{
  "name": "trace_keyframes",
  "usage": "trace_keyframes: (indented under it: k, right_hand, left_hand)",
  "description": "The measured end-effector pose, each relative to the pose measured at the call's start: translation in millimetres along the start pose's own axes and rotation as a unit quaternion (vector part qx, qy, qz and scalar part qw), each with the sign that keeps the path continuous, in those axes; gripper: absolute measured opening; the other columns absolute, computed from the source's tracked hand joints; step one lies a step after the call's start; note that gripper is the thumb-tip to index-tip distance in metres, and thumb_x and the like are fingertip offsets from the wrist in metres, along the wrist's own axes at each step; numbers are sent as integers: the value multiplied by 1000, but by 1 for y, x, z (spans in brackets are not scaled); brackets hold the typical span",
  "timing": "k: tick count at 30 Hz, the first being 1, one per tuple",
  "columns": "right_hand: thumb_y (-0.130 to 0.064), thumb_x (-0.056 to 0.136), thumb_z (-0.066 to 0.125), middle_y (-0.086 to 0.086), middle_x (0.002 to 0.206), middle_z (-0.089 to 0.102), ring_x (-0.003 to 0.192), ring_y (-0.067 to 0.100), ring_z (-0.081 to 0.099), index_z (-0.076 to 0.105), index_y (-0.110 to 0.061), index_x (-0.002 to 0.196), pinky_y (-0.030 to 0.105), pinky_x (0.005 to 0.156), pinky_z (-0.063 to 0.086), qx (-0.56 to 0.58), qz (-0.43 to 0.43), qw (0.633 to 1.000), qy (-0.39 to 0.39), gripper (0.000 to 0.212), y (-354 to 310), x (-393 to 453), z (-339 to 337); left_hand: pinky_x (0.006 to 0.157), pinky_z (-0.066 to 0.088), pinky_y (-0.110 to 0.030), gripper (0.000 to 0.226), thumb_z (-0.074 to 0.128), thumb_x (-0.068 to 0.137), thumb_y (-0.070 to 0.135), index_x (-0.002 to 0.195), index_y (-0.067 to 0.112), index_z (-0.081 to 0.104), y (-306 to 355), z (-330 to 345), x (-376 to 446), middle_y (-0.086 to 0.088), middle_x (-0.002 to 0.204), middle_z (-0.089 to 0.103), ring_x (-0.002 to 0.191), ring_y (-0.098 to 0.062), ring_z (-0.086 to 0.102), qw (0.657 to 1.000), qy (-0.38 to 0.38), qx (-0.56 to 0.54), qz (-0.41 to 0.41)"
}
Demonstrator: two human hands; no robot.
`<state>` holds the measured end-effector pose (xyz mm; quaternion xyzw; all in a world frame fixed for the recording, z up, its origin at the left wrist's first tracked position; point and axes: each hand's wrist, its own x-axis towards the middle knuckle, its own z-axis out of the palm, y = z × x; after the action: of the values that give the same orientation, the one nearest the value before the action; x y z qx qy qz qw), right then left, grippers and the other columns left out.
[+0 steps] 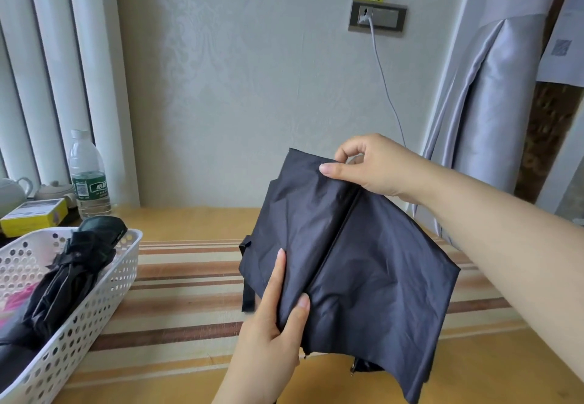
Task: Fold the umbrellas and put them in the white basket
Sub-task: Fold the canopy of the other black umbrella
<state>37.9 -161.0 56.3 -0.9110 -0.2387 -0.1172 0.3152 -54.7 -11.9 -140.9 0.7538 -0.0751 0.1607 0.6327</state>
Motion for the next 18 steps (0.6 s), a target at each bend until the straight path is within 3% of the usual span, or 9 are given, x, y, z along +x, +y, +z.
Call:
trace_keyframes:
  k: [2, 4, 6, 8, 12, 15, 18]
  right_hand:
    - [-40, 83, 71, -7, 68, 65, 60, 0, 57, 68, -24, 72, 20, 69, 44, -7, 0, 999, -42, 20, 3, -2, -5]
    - [-35, 82, 72, -2, 88, 74, 79, 6, 67, 74, -21, 86, 25, 84, 53, 2, 5, 993, -115, 15, 5, -6, -11]
    - [-30, 81, 74, -1, 103, 72, 98, 12, 67, 73, -21, 99, 32, 97, 50, -23, 6, 987, -159, 20, 9, -8, -17]
    - [-27, 83, 73, -10, 109, 61, 105, 8, 59, 68, -35, 102, 27, 98, 47, -59, -16, 984, -168, 21, 12, -8, -18]
    - [-24, 87, 69, -13, 110, 45, 93, -1, 50, 62, -45, 103, 12, 89, 38, -6, -42, 989, -141, 28, 17, -8, -15]
    - [-26, 88, 68, -7, 116, 46, 68, -12, 48, 68, -30, 103, 3, 71, 37, -31, -47, 988, -145, 16, 16, -6, -13]
    - [-28, 82, 73, -14, 121, 45, 74, -14, 54, 69, -28, 109, 5, 73, 40, -41, -48, 986, -157, 27, 19, -6, -16]
  left_hand:
    - [54, 52, -27, 60, 55, 93, 34, 130, 69, 23, -3, 0, 1, 4, 77, 69, 49, -14, 58, 1000, 1, -17, -16]
    - [52, 50, -27, 59, 55, 93, 33, 132, 66, 25, -2, -1, 1, 1, 71, 68, 49, -17, 57, 999, -1, -39, -27]
    - [51, 50, -28, 58, 54, 93, 32, 132, 65, 27, 0, -1, 1, 4, 73, 68, 49, -18, 56, 998, -2, -57, -31]
    - [51, 51, -29, 56, 54, 94, 31, 131, 65, 28, 1, -2, 2, 15, 76, 67, 50, -19, 56, 997, -5, -66, -32]
    - [49, 47, -25, 54, 54, 93, 32, 131, 63, 31, 1, -1, 1, 9, 77, 69, 49, -17, 55, 996, -13, -73, -40]
    - [50, 48, -25, 53, 55, 93, 33, 130, 63, 31, 2, 1, 0, 17, 78, 68, 51, -18, 57, 996, -17, -79, -45]
    - [48, 47, -25, 53, 56, 92, 31, 129, 63, 34, 5, 1, -1, 24, 86, 67, 49, -19, 55, 993, -22, -101, -50]
